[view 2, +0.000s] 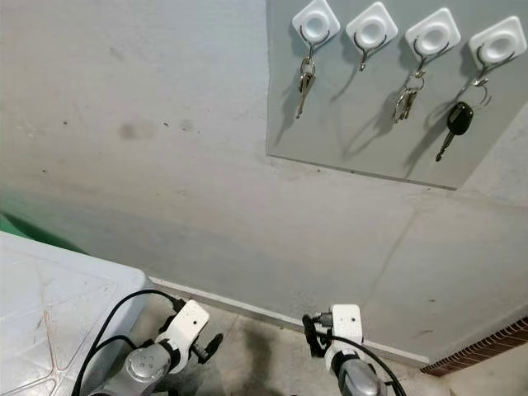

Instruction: Hang keys on a hook

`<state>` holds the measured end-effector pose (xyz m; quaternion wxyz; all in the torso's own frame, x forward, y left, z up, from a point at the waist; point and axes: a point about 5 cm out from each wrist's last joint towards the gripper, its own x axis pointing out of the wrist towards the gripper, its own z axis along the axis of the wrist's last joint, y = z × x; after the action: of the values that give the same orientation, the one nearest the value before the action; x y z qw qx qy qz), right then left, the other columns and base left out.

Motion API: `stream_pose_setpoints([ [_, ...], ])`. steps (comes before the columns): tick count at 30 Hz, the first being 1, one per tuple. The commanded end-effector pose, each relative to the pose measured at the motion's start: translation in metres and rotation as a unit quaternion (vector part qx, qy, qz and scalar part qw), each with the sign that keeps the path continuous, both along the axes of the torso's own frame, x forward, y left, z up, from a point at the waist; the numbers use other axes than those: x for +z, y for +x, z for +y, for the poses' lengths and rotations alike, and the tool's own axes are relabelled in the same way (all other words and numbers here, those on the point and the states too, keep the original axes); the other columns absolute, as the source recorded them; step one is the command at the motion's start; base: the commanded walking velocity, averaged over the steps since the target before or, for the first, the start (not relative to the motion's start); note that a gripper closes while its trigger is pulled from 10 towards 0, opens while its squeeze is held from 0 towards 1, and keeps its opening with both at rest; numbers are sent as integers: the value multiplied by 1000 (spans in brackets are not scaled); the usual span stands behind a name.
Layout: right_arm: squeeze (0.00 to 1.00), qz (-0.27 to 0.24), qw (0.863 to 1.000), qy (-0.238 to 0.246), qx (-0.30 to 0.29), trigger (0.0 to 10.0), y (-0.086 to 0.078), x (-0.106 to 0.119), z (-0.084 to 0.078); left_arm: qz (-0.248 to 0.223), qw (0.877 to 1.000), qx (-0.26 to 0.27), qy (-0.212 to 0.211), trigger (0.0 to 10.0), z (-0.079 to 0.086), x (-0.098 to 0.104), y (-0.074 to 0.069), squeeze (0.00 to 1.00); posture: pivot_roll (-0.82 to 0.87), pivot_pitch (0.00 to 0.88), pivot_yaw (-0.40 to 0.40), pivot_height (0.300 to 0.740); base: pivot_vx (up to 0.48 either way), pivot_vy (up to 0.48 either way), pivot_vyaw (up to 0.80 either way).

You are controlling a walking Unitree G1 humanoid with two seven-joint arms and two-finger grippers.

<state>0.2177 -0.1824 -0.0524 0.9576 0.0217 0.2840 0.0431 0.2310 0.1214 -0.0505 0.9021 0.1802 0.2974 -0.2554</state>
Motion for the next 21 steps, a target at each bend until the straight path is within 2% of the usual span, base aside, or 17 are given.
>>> stream_pose_setpoints([
  [1, 0, 30, 999, -10, -2, 10000, -9, -8, -1, 29, 999, 27, 21, 10000, 13, -10, -11, 0, 130, 82, 22, 740, 0, 0, 0],
  [5, 0, 68, 997, -26, -4, 10000, -23, -17, -3, 80, 994, 76, 14, 10000, 20, -22, -28, 0, 129, 79, 24, 740, 0, 0, 0],
  [6, 0, 68, 997, -26, -4, 10000, -23, -17, -3, 80, 994, 76, 14, 10000, 20, -22, -28, 0, 129, 79, 24, 740, 0, 0, 0],
  [8, 0, 85, 996, -26, -12, 10000, -29, -21, -5, 103, 988, 113, 0, 10000, 22, -26, -33, 0, 124, 77, 26, 740, 0, 0, 0],
  [9, 0, 85, 996, -26, -12, 10000, -29, -21, -5, 103, 988, 113, 0, 10000, 22, -26, -33, 0, 124, 77, 26, 740, 0, 0, 0],
  [11, 0, 112, 993, -32, -20, 10000, -41, -28, -8, 116, 981, 152, -22, 10000, 22, -27, -33, 0, 120, 73, 28, 740, 0, 0, 0],
  [12, 0, 112, 993, -32, -20, 10000, -41, -28, -8, 116, 981, 152, -22, 10000, 22, -27, -33, 0, 120, 73, 28, 740, 0, 0, 0],
  [13, 0, 126, 991, -32, -28, 10000, -48, -31, -10, 119, 979, 161, -30, 10000, 21, -27, -32, 0, 120, 72, 27, 740, 0, 0, 0],
  [16, 0, 137, 989, -32, -35, 10000, -53, -34, -11, 119, 979, 164, -33, 10000, 20, -26, -31, 0, 118, 70, 27, 740, 0, 0, 0],
  [18, 0, 164, 985, -36, -42, 10000, -67, -40, -13, 123, 978, 167, -29, 10000, 19, -27, -31, 0, 115, 64, 24, 740, 0, 0, 0],
  [21, 0, 171, 984, -37, -43, 10000, -71, -42, -14, 125, 978, 167, -28, 10000, 19, -27, -31, 0, 115, 64, 24, 740, 0, 0, 0],
])
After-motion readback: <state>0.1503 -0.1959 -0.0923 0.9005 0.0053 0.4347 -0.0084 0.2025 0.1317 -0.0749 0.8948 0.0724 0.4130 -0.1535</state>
